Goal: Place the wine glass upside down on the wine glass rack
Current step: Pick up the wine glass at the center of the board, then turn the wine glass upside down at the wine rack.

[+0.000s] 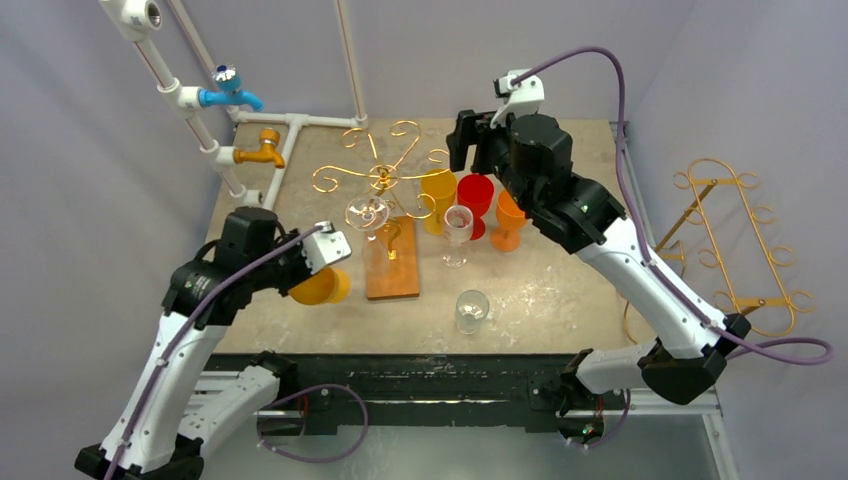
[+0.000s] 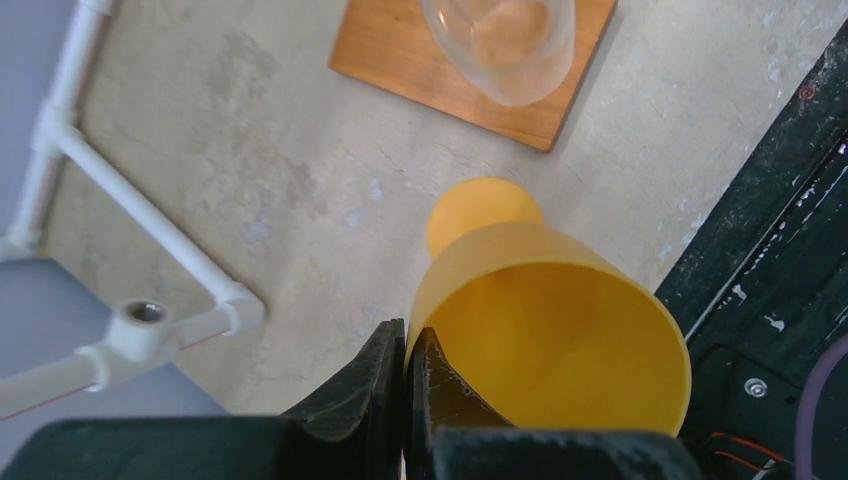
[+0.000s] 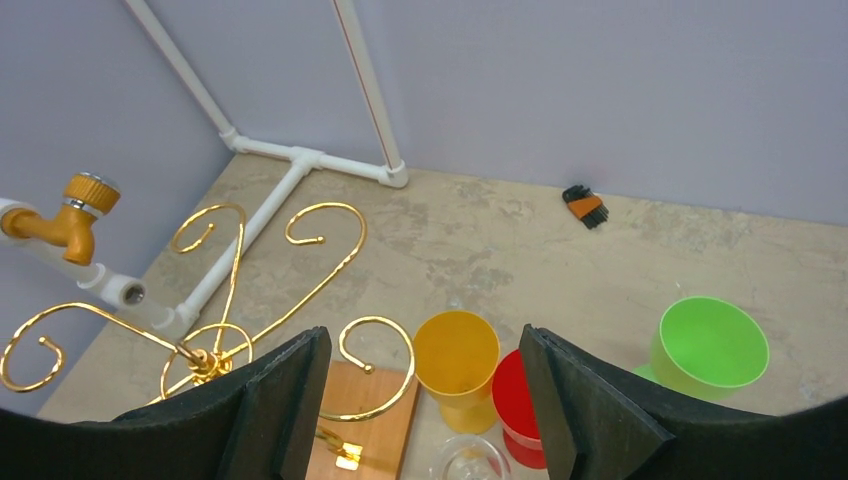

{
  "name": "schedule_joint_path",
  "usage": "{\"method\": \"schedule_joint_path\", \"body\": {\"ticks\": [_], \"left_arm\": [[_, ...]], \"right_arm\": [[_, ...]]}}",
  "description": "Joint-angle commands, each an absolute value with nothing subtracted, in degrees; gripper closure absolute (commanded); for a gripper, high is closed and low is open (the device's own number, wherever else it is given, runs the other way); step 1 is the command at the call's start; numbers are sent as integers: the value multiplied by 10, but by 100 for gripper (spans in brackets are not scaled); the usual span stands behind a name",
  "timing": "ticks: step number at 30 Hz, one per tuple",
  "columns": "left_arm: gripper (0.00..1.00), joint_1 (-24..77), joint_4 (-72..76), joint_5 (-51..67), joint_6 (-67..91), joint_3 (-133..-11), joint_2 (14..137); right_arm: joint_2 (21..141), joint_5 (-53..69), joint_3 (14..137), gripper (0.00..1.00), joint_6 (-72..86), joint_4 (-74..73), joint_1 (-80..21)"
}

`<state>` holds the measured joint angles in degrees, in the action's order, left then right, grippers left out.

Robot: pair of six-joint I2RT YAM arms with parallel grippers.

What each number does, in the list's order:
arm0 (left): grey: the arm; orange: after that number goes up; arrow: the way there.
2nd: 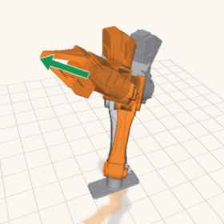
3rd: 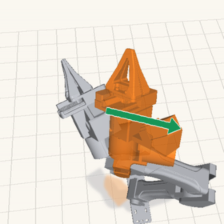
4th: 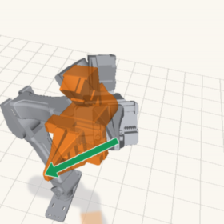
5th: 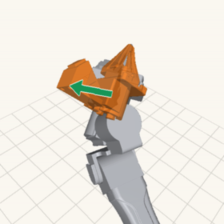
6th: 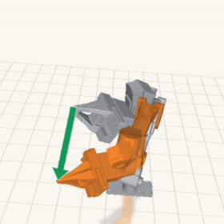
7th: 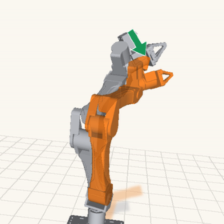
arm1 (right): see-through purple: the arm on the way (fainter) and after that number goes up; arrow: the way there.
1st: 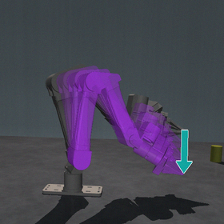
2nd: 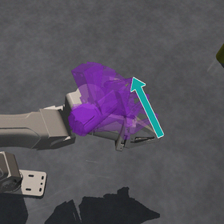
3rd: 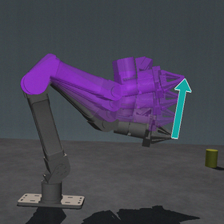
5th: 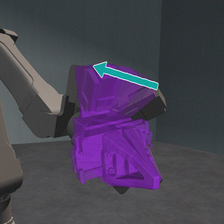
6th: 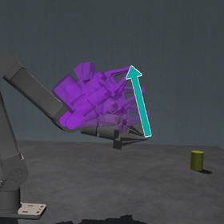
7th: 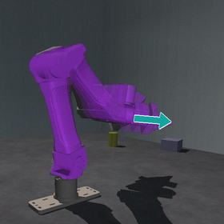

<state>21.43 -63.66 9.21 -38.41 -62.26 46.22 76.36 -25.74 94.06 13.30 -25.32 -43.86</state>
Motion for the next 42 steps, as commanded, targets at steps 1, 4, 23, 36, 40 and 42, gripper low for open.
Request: {"method": "schedule_joint_path", "body": {"ticks": [1,4,23,36,40,42], "left_arm": [[100,214,-759,85,-434,-760,463],[100,214,-821,110,-460,-887,493],[100,214,-368,139,-564,-1008,390],[100,207,232,294,-744,-655,342],[100,207,283,323,-784,-648,373],[100,207,299,332,-798,-645,385]], "right_arm": [[758,-240,981,21,129,-253,-436],[759,-220,999,20,129,-258,-437],[740,-81,1037,1,262,-236,-438],[804,151,1082,1,468,-53,-470],[827,186,1080,1,501,32,-497],[848,186,1101,1,500,45,-522]]}}
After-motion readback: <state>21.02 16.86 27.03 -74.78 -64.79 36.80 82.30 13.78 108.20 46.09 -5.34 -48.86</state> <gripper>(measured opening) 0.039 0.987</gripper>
